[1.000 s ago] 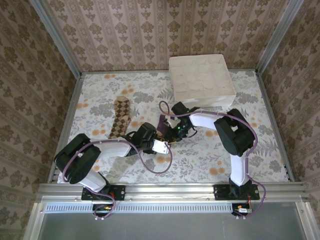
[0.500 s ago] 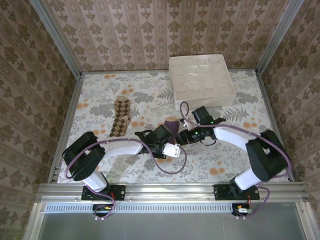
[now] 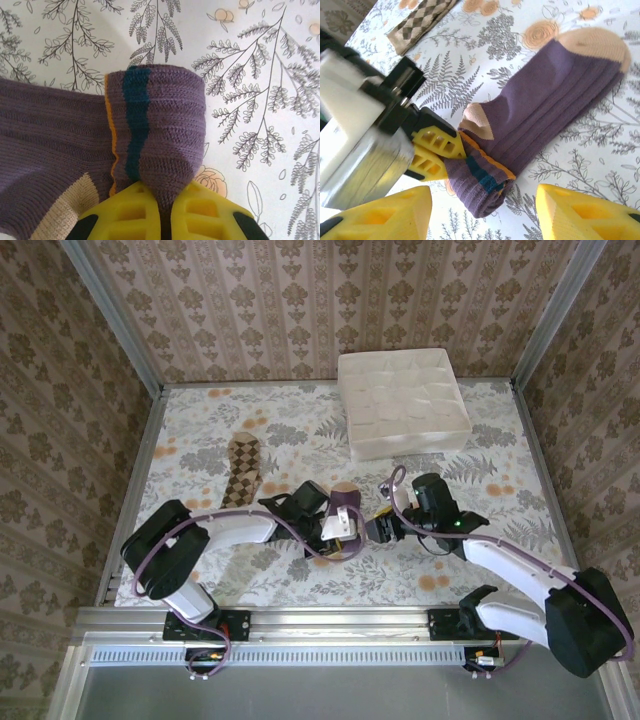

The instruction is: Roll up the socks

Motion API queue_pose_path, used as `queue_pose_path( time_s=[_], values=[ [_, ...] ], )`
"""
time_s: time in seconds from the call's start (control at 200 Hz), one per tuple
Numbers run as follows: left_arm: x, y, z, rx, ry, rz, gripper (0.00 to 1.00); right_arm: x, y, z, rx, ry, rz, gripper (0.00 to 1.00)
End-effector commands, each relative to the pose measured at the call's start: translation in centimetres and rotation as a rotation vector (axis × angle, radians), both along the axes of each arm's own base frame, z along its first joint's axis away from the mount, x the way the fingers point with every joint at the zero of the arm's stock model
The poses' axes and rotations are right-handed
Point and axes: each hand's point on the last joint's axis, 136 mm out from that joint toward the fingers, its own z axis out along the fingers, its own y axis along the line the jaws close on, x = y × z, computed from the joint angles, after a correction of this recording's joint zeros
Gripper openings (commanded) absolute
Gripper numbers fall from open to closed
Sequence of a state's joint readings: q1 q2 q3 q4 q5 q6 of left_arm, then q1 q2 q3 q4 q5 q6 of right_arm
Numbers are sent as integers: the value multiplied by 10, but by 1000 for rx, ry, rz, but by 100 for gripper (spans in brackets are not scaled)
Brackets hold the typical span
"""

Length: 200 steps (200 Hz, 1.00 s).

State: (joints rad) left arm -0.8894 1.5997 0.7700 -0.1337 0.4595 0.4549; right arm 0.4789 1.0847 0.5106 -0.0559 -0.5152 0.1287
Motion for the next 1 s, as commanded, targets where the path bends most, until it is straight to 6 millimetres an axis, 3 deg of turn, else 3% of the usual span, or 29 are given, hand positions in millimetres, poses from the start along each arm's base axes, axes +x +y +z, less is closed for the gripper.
queue_pose_path(
  time_s=[0.0,0.235,0.605,0.64,0.775,0.995],
  values=[
    [-20,11,0,-33,187,22,0,-15,8,9,-8,-100,130,58],
    [-15,15,6,-69,339,31,0,-29,30,7,-22,-188,283,60],
    [-12,14,7,-90,452,27,0,-8,69,-6,57,-66,347,60],
    [-11,14,7,-91,454,30,0,-7,72,-17,53,-21,351,60],
    [-11,15,8,-98,462,38,0,-9,79,-28,71,51,378,60],
    [-7,17,10,-117,475,63,0,-11,75,-50,21,142,357,60]
  ],
)
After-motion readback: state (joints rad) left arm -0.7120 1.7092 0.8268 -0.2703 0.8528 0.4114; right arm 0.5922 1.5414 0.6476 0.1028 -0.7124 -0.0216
